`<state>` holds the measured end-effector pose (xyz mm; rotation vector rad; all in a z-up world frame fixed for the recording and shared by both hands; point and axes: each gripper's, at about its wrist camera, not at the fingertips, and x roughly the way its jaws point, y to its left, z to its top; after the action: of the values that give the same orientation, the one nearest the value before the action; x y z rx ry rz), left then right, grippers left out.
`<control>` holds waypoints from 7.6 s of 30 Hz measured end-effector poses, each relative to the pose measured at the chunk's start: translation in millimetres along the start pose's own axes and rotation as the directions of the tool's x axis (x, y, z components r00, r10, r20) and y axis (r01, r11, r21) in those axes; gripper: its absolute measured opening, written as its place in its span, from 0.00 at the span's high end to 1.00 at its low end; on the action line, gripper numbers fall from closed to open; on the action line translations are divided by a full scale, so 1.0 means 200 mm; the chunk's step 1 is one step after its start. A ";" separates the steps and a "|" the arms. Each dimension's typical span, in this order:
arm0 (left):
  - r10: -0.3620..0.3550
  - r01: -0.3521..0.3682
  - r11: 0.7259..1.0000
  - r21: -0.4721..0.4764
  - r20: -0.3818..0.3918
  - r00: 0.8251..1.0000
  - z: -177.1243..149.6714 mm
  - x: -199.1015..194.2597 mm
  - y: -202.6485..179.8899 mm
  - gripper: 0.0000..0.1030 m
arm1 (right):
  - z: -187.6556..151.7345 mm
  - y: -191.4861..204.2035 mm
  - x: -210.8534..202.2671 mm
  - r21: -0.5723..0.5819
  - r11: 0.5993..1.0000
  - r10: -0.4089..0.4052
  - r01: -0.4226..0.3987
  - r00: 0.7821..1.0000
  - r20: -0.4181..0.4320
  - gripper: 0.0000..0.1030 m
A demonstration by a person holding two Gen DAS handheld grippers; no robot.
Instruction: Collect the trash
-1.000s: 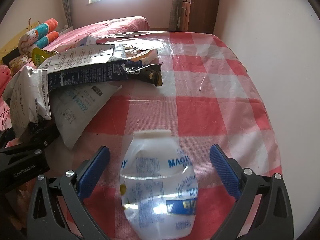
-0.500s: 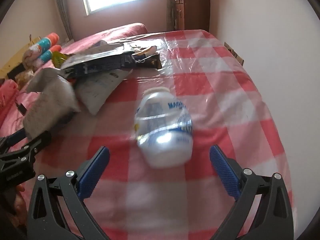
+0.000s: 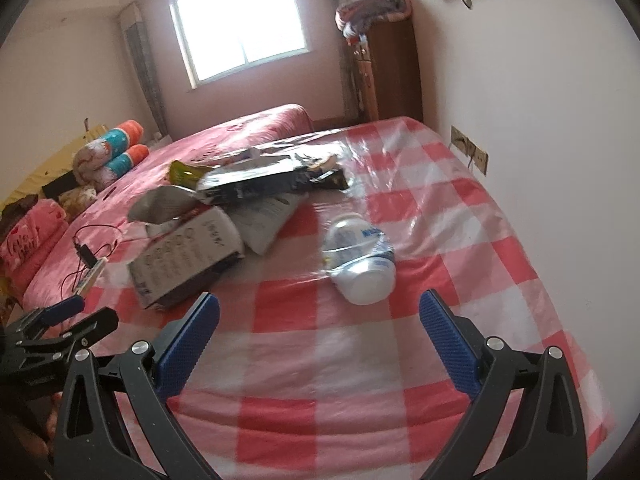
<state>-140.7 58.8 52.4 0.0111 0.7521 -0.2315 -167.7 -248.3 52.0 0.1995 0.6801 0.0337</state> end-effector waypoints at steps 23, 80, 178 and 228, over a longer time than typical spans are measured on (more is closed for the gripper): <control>0.163 -0.155 0.985 -0.073 0.121 0.979 -0.03 -0.35 0.23 0.04 | 0.05 0.27 -0.42 -0.147 0.984 -0.078 0.099 0.987 0.143 0.05; 0.014 -0.017 0.854 0.520 0.010 1.000 0.17 0.20 -0.19 0.04 | 0.11 -0.20 0.00 0.063 0.997 0.052 -0.048 0.996 -0.073 0.15; -0.076 0.077 0.996 0.051 -0.016 0.997 0.01 0.04 0.12 0.32 | -0.05 0.31 0.24 -0.237 0.960 0.104 -0.147 0.977 -0.187 0.39; 0.333 -0.372 0.825 -0.425 -0.166 0.928 -0.83 -0.48 1.47 0.32 | -0.51 1.83 0.20 -0.579 0.477 0.408 -0.661 0.750 -0.520 0.39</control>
<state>-258.1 379.5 -25.4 -0.2813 0.8600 0.3071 -188.1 131.1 21.2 -0.4140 0.8481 0.9957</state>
